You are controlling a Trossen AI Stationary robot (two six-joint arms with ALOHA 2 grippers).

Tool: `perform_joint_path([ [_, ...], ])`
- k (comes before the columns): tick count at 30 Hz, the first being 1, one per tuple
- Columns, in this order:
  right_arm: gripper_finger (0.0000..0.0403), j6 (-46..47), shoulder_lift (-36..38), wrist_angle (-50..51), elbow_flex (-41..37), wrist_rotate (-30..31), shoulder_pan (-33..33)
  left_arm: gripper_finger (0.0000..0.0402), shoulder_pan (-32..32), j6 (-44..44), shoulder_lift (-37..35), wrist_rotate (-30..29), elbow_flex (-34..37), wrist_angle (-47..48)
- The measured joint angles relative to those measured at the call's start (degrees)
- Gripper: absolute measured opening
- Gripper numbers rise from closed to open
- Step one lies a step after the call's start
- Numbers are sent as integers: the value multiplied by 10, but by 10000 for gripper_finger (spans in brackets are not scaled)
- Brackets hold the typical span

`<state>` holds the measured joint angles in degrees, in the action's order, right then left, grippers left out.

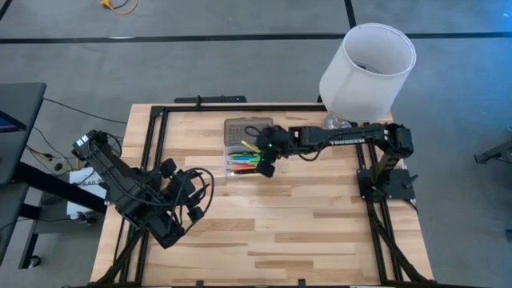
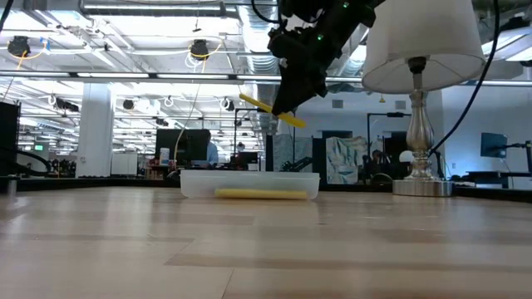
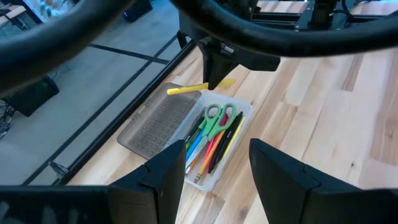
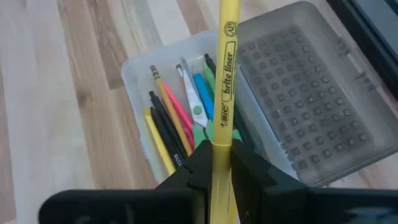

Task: Pick & place school supplies into a supply box
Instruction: Put the yellow marker pen into the supply box, then close the supply box

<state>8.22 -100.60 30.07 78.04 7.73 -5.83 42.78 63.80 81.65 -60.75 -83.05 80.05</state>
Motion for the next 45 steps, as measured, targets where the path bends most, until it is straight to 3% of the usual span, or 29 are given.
perform_joint_path([
  [15,31,-37,-2,-39,-6,-5,-14,174,0,16,0,-33,0,0],
  [25,35,-13,-90,-66,-5,-44,-12,174,0,24,0,-33,0,0],
  [33,40,-11,-92,-65,-1,-49,-14,174,0,24,0,-26,0,2],
  [45,116,6,-92,-66,-1,-77,-13,174,0,22,0,-28,0,1],
])
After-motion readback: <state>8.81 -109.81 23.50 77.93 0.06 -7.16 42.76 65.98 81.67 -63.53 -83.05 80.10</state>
